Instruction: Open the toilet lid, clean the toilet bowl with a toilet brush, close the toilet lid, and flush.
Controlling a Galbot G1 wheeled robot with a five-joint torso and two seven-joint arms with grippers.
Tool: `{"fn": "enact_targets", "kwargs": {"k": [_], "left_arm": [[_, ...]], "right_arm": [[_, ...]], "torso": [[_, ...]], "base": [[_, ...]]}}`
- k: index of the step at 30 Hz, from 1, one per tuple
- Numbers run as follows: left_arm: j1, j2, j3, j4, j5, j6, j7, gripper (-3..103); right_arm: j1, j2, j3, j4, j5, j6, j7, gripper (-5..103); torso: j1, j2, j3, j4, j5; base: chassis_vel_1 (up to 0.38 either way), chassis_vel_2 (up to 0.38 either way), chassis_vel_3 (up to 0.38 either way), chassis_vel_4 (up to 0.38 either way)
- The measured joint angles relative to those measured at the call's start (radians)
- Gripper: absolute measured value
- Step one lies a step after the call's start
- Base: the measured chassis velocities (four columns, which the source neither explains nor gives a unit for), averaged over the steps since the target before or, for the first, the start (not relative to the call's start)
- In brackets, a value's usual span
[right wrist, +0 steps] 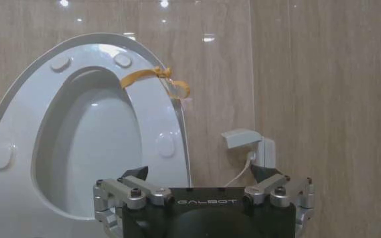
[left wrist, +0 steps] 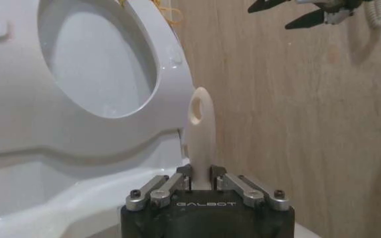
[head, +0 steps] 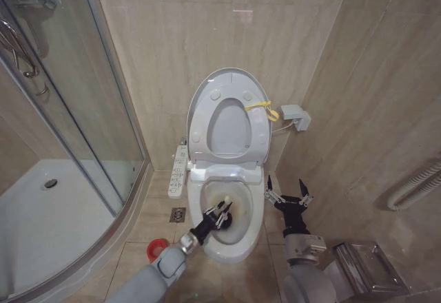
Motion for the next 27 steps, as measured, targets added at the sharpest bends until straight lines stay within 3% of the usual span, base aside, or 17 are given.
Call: {"fn": "enact_targets", "kwargs": {"k": [13, 22, 27], "left_arm": [[0.047, 0.040, -0.047, -0.021, -0.009, -0.034, 0.054, 18], [-0.014, -0.057, -0.149, -0.025, -0.064, -0.055, 0.124, 18], [-0.058, -0.106, -0.150, 0.016, -0.066, -0.056, 0.130, 18]], "right_arm": [[0.000, 0.000, 0.000, 0.000, 0.000, 0.000, 0.000, 100], [0.000, 0.000, 0.000, 0.000, 0.000, 0.000, 0.000, 100], [0.000, 0.000, 0.000, 0.000, 0.000, 0.000, 0.000, 100]], "torso": [[0.000, 0.000, 0.000, 0.0000, 0.0000], [0.000, 0.000, 0.000, 0.0000, 0.0003], [0.000, 0.000, 0.000, 0.0000, 0.0003]], "base": [[0.000, 0.000, 0.000, 0.000], [0.000, 0.000, 0.000, 0.000], [0.000, 0.000, 0.000, 0.000]]}}
